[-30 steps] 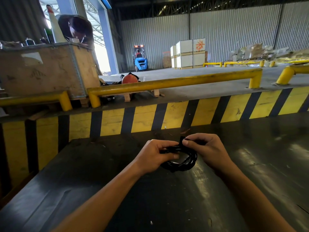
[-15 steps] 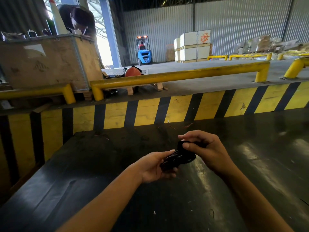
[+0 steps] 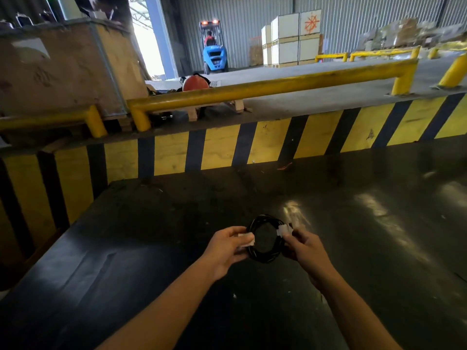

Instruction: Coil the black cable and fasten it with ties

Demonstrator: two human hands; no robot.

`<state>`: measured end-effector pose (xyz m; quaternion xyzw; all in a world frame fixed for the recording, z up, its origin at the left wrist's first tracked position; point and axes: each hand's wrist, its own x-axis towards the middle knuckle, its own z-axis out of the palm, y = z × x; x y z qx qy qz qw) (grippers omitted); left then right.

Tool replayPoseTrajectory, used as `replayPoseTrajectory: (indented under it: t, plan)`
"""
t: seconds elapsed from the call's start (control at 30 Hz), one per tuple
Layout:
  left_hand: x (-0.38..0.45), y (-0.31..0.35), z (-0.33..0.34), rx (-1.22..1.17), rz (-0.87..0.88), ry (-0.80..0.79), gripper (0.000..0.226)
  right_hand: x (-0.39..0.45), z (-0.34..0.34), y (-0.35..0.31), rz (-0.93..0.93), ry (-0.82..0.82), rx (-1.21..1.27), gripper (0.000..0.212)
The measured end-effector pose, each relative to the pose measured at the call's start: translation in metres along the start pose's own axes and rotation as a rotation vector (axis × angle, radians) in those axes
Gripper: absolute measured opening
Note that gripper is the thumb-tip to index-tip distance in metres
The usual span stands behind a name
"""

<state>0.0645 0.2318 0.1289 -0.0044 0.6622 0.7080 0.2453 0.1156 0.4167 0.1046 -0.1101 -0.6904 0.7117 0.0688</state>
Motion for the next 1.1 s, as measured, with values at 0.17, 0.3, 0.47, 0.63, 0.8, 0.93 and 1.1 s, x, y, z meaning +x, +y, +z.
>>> replayPoseTrajectory:
  t: [0.17, 0.3, 0.47, 0.63, 0.8, 0.93, 1.1]
  plan:
    - [0.017, -0.069, -0.012, 0.212, -0.175, 0.116, 0.031, 0.012, 0.008, 0.092, 0.264, 0.034, -0.067, 0.014]
    - [0.025, -0.134, -0.028, 0.186, -0.339, 0.228, 0.038, 0.003, 0.022, 0.16, 0.469, 0.035, -0.117, 0.011]
    - [0.034, -0.177, -0.037, 0.181, -0.389, 0.331, 0.025, -0.003, 0.028, 0.195, 0.507, 0.046, -0.284, 0.009]
    - [0.062, -0.175, -0.039, 0.258, -0.325, 0.397, 0.031, 0.023, 0.031, 0.184, 0.328, 0.04, -0.427, 0.035]
    - [0.076, -0.173, -0.041, 0.41, -0.286, 0.413, 0.035, 0.035, 0.035, 0.191, 0.268, 0.011, -0.421, 0.051]
    - [0.079, -0.178, -0.04, 0.374, -0.311, 0.421, 0.038, 0.038, 0.03, 0.197, 0.263, 0.025, -0.38, 0.045]
    - [0.071, -0.172, -0.033, 0.296, -0.338, 0.465, 0.043, 0.042, 0.028, 0.191, 0.377, -0.005, -0.222, 0.043]
